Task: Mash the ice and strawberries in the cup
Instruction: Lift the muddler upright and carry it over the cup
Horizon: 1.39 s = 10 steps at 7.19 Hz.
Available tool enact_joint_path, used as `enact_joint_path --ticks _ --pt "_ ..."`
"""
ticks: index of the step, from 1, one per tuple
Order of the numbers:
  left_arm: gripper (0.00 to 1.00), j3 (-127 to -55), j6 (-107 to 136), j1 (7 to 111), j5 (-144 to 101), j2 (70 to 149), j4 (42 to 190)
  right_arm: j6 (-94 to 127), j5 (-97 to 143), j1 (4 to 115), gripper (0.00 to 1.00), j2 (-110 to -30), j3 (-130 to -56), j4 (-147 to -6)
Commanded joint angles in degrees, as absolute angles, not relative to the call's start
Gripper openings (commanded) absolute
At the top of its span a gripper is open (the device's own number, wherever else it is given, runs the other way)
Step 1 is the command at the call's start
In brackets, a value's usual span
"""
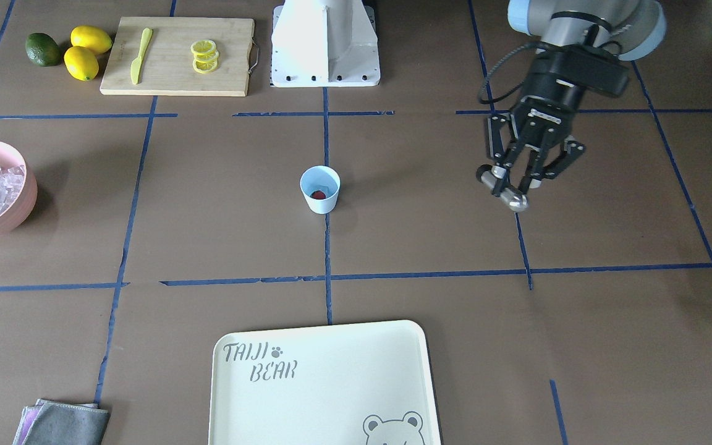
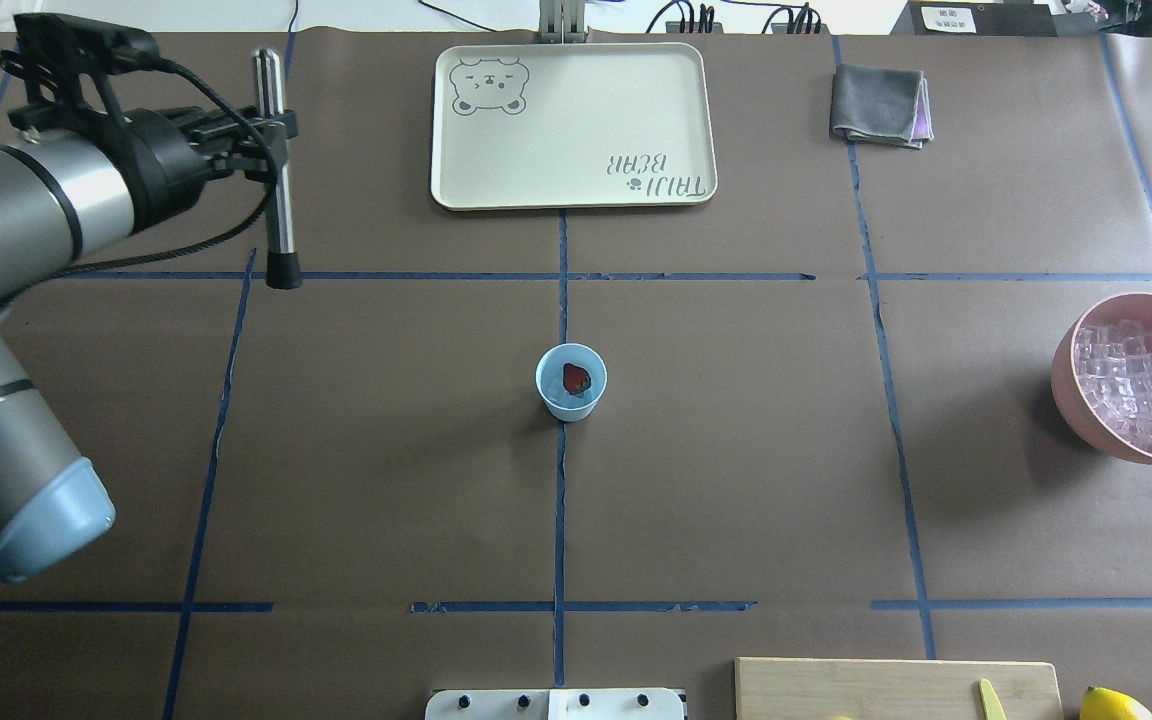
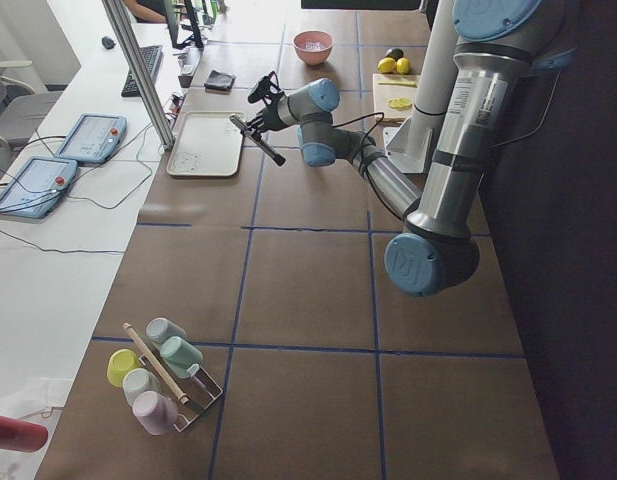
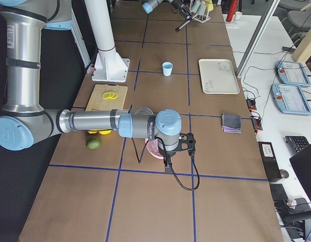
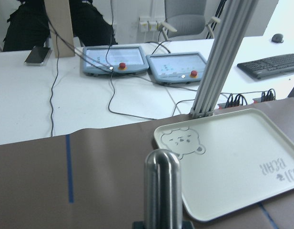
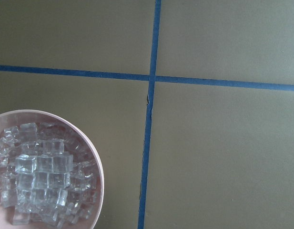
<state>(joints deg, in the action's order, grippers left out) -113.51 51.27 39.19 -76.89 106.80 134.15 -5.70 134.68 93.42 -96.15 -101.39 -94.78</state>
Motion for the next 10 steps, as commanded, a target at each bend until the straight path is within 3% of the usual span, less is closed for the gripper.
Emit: enact_joint_path --ticks 1,6,10 --pt "0.0 -113.12 51.33 30.36 -64.55 110.81 138.68 -5.71 134.65 93.43 0.99 -96.06 -101.34 -94.66" --pt "0.0 -104.52 38.79 20.08 -49.81 113.64 162.73 -5.71 134.65 93.43 0.99 -96.15 -101.6 -94.66" --pt "0.0 -103.46 29.02 15.29 -41.66 118.28 164.0 -5.71 134.74 93.43 0.99 -96.42 -101.69 -94.66"
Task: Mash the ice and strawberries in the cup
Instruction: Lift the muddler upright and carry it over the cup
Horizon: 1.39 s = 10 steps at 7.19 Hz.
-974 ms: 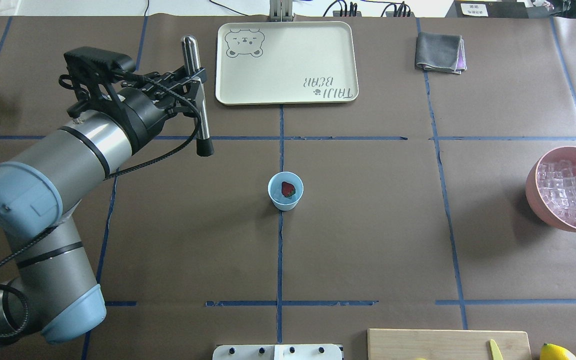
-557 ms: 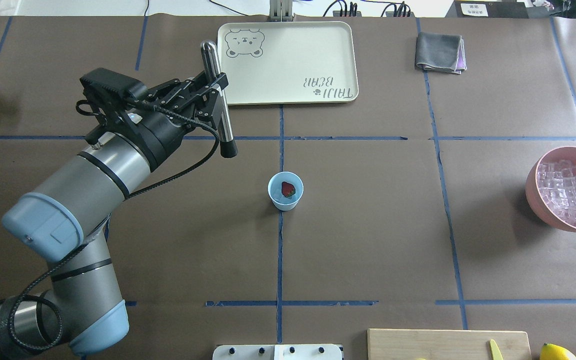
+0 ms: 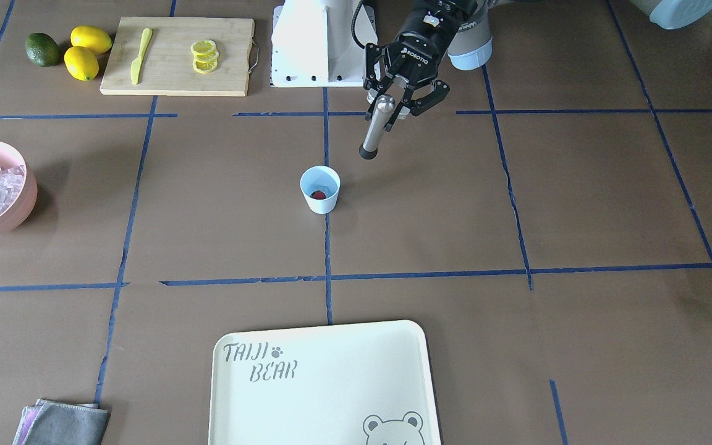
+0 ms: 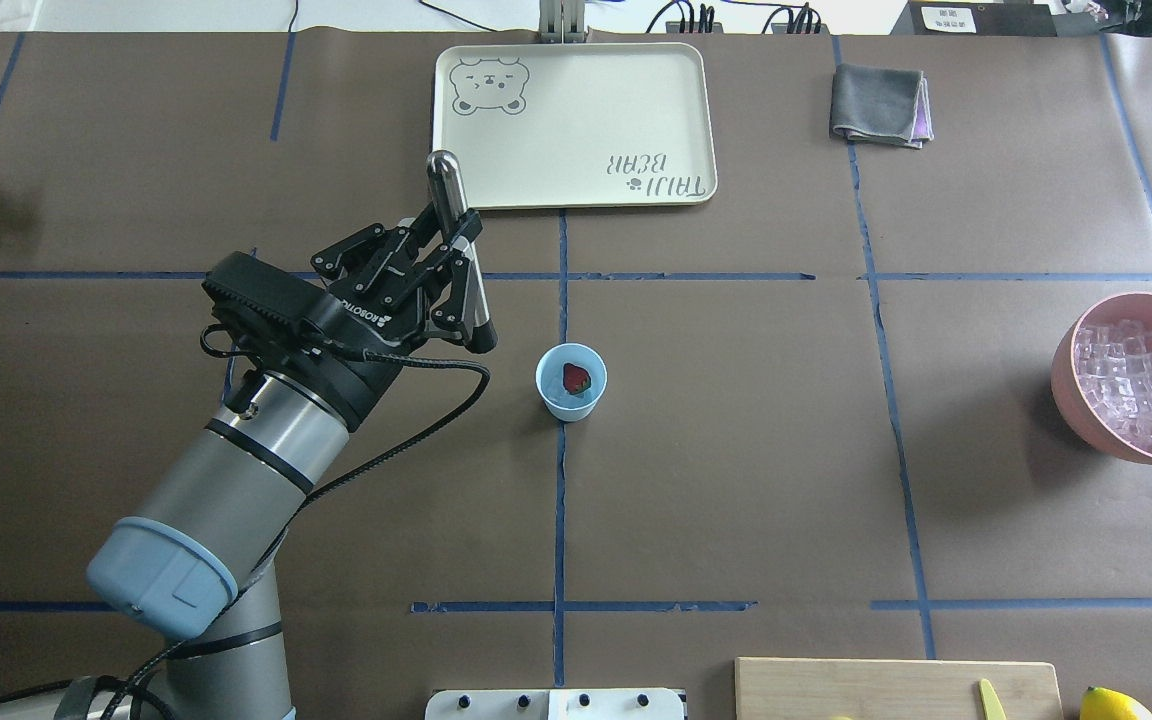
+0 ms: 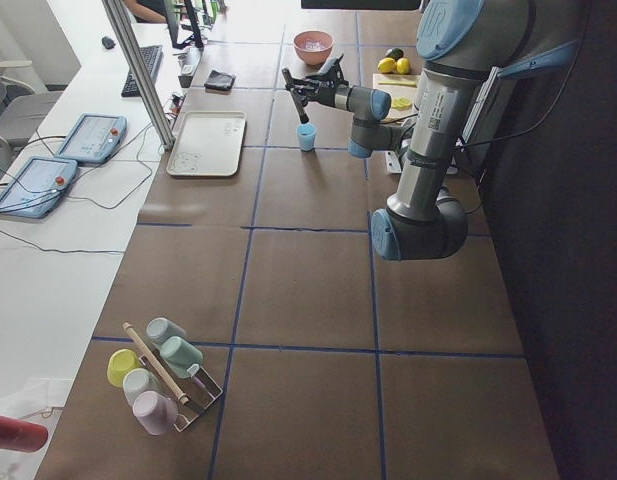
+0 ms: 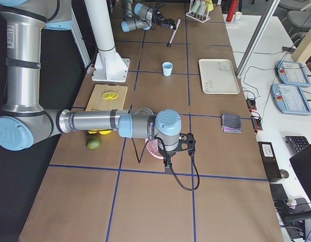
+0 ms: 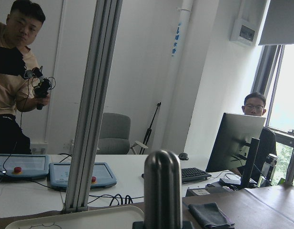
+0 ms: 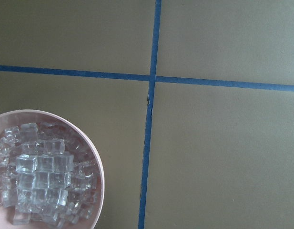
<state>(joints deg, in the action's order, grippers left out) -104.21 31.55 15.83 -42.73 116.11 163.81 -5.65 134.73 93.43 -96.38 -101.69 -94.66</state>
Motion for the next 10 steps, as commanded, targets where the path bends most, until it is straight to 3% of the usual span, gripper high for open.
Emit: enact_joint_path --ticks 1,8,10 --pt "0.0 -100.84 28.92 15.29 -41.57 120.91 164.09 -5.71 134.74 93.43 0.99 -96.42 -101.69 -94.75" --pt "0.0 -80.46 29.18 15.21 -41.84 128.48 180.42 -5.63 134.74 93.43 0.99 -96.59 -101.43 -94.83" --pt "0.0 -78.23 29.44 15.03 -41.84 129.02 181.14 -5.63 134.74 93.43 0.99 -96.59 -101.34 -94.83"
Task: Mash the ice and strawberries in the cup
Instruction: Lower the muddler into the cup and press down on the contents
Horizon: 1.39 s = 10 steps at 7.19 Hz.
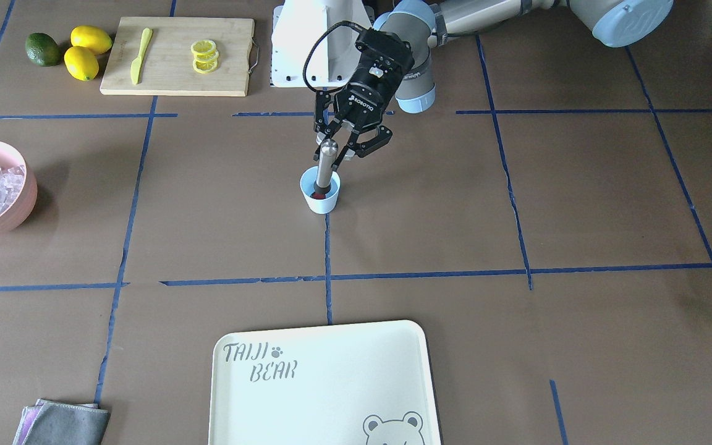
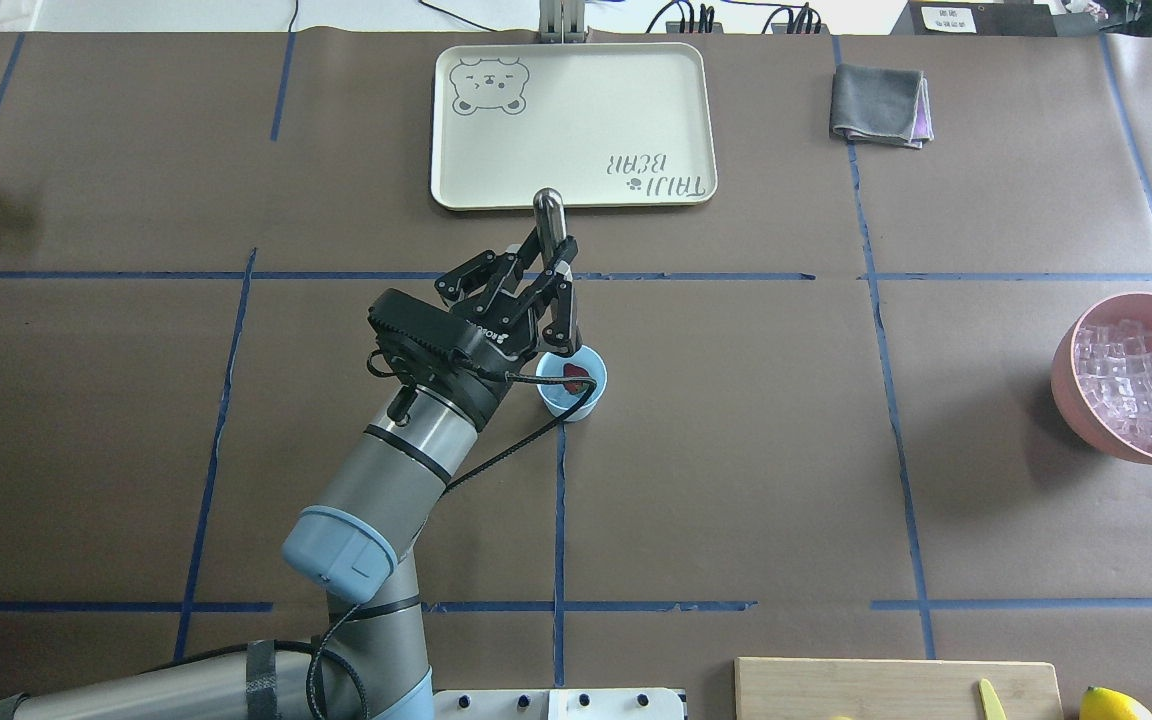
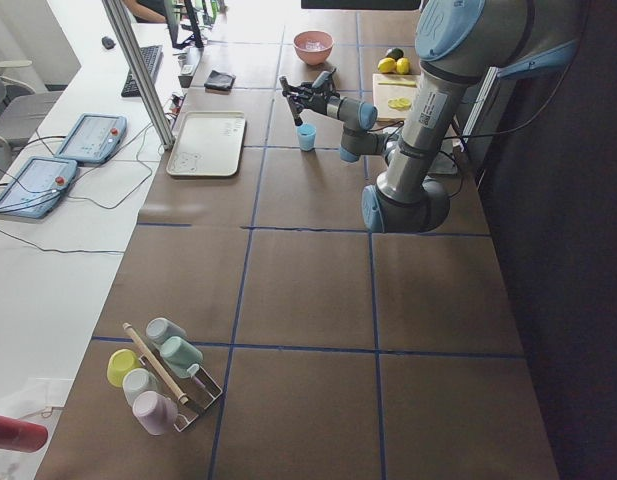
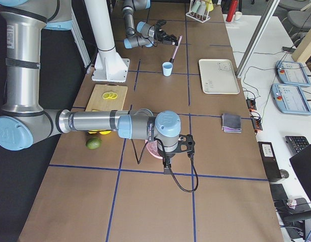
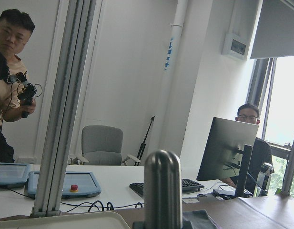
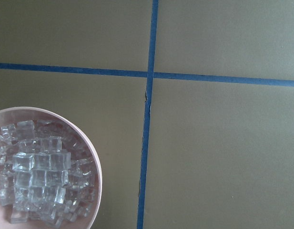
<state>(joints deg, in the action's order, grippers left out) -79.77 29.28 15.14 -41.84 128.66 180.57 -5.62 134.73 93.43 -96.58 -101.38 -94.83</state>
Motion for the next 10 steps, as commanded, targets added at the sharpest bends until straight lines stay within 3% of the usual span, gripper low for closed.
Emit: enact_joint_path --ticks 1,10 --pt "0.0 -78.14 29.53 13.81 -41.75 129.02 181.14 -5.54 134.74 93.43 0.99 -96.59 -101.25 -94.83" --pt "0.0 -76.56 29.53 12.04 -41.66 129.2 182.29 -5.63 134.65 93.43 0.99 -96.5 -101.16 -94.92"
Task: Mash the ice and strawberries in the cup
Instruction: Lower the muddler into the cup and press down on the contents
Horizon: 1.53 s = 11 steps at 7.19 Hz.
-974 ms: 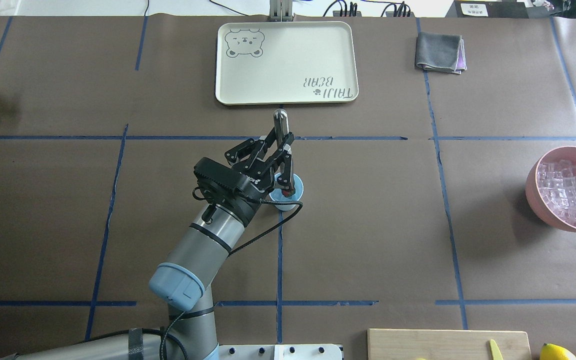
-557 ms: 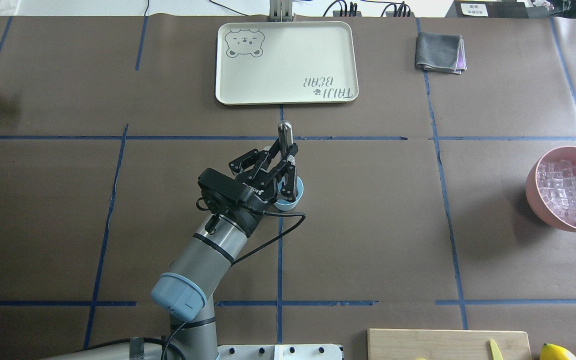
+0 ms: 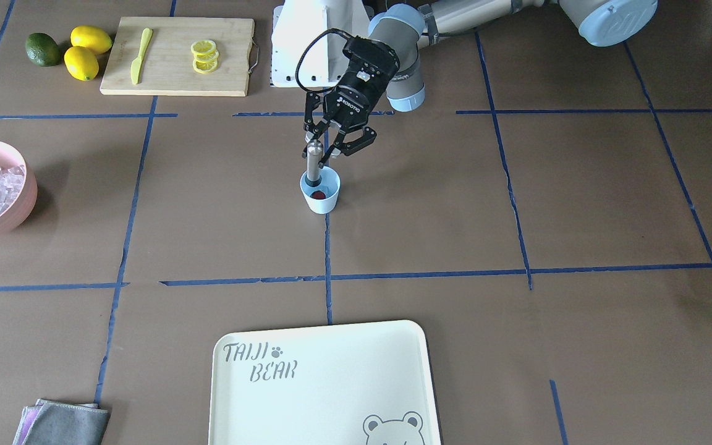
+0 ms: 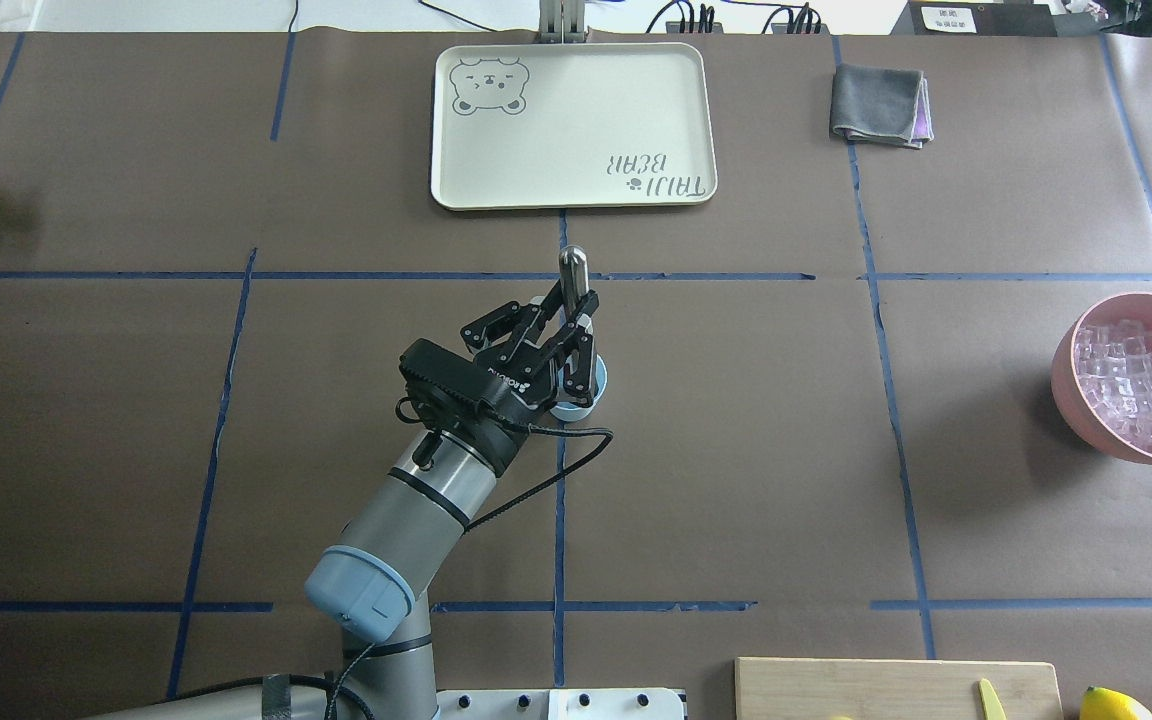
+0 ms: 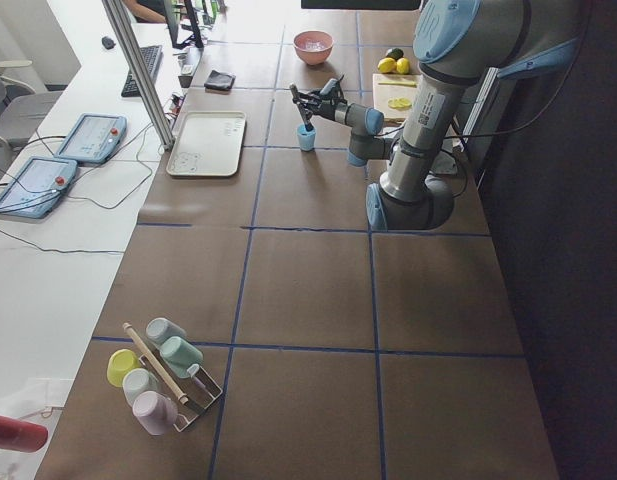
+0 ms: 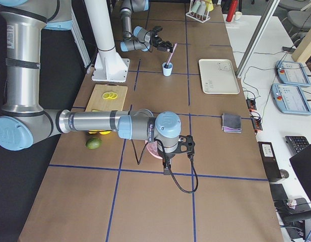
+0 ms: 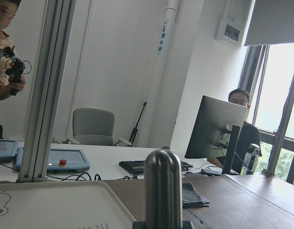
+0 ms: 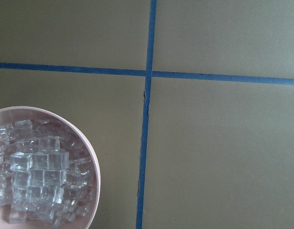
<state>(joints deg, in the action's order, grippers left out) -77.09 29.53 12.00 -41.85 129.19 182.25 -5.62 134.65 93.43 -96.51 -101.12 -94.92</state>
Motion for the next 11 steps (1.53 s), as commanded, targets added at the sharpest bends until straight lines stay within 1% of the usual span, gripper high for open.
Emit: enact_joint_path --ticks 1,4,7,9,11 --pt "0.0 -75.33 29.53 12.13 -41.66 129.11 183.42 -5.63 134.65 93.43 0.99 -96.5 -101.16 -94.92" --pt "0.0 -73.83 29.53 12.22 -41.49 129.11 183.78 -5.63 134.65 93.43 0.99 -96.42 -101.08 -94.92" --pt "0.0 -73.91 29.44 12.22 -41.57 129.29 183.69 -5.63 134.65 93.43 0.99 -96.42 -101.07 -94.92" --pt "0.0 -75.92 29.09 12.22 -42.01 129.03 183.43 -5.63 134.65 93.43 0.99 -96.33 -100.99 -94.92" --pt "0.0 -80.14 28.65 12.91 -42.1 128.41 182.9 -5.71 134.65 93.43 0.99 -96.77 -101.07 -94.92"
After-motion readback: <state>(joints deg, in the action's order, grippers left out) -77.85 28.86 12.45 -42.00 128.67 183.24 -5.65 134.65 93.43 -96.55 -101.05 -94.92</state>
